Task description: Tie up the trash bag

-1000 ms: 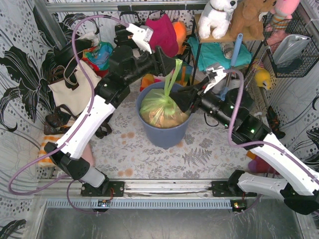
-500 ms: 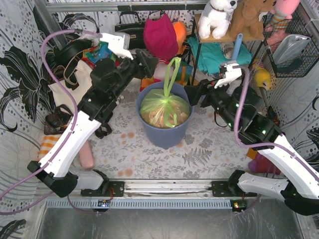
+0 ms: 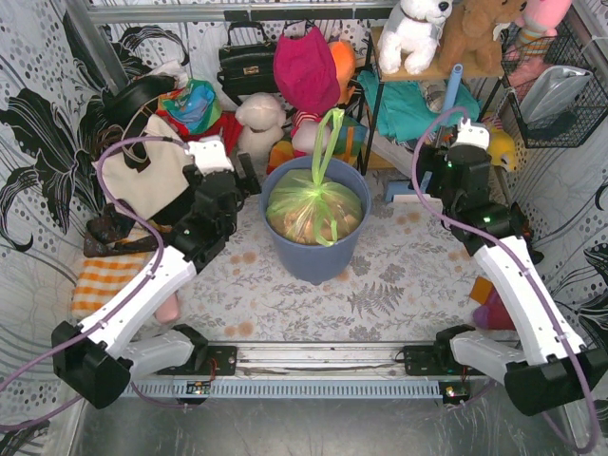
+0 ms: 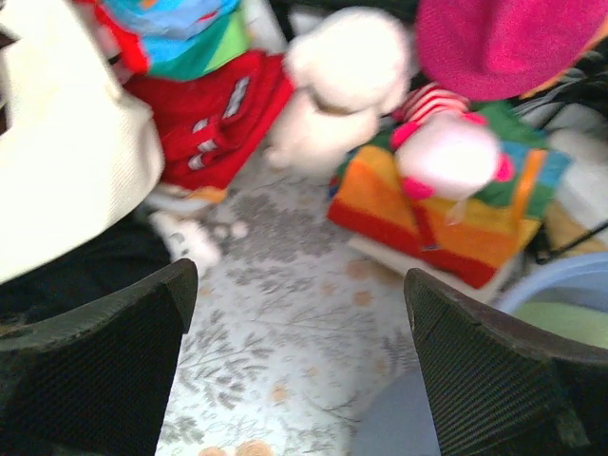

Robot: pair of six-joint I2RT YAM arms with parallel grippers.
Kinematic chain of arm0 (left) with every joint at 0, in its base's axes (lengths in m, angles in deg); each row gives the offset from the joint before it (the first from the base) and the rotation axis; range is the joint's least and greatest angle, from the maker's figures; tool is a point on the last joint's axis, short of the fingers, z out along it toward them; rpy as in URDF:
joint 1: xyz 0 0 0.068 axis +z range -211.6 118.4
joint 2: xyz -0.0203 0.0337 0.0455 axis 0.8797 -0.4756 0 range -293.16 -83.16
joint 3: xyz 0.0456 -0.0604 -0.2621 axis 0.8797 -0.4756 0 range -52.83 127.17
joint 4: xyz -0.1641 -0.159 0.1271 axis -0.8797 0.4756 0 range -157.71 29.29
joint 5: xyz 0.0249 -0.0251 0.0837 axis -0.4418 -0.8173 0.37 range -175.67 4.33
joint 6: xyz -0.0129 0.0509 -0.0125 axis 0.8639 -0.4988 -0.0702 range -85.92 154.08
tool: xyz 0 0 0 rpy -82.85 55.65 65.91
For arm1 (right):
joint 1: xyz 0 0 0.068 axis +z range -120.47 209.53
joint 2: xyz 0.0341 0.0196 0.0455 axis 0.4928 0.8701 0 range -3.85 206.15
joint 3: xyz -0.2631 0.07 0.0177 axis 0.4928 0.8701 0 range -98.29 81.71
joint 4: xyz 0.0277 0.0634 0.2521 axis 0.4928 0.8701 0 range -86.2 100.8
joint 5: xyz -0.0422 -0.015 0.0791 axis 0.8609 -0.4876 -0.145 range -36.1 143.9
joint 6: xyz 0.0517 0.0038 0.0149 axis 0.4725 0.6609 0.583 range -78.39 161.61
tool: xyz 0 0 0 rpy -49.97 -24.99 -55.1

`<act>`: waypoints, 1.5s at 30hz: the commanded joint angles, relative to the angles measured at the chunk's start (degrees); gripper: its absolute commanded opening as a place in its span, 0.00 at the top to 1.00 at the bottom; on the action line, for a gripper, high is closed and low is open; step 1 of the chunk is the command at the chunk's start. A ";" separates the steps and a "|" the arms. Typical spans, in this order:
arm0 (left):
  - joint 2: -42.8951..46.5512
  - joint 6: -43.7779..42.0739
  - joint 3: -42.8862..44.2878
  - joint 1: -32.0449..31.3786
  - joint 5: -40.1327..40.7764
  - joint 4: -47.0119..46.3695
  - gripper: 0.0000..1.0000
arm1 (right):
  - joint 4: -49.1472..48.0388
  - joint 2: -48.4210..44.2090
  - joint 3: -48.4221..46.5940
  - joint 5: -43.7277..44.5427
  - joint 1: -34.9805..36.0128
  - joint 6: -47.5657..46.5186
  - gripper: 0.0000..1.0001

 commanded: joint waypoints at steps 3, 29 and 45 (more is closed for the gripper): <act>1.47 2.23 -12.76 2.28 14.85 -10.24 0.02 | -3.60 2.18 10.04 -6.86 -12.16 1.67 0.03; -16.31 -14.11 -51.20 16.63 -9.58 -81.47 0.02 | -88.39 20.62 57.00 -1.54 -16.03 -14.21 0.03; -20.29 -10.60 -49.71 24.17 -22.08 -80.62 0.02 | -102.63 27.37 60.83 -15.10 -17.52 -18.39 0.03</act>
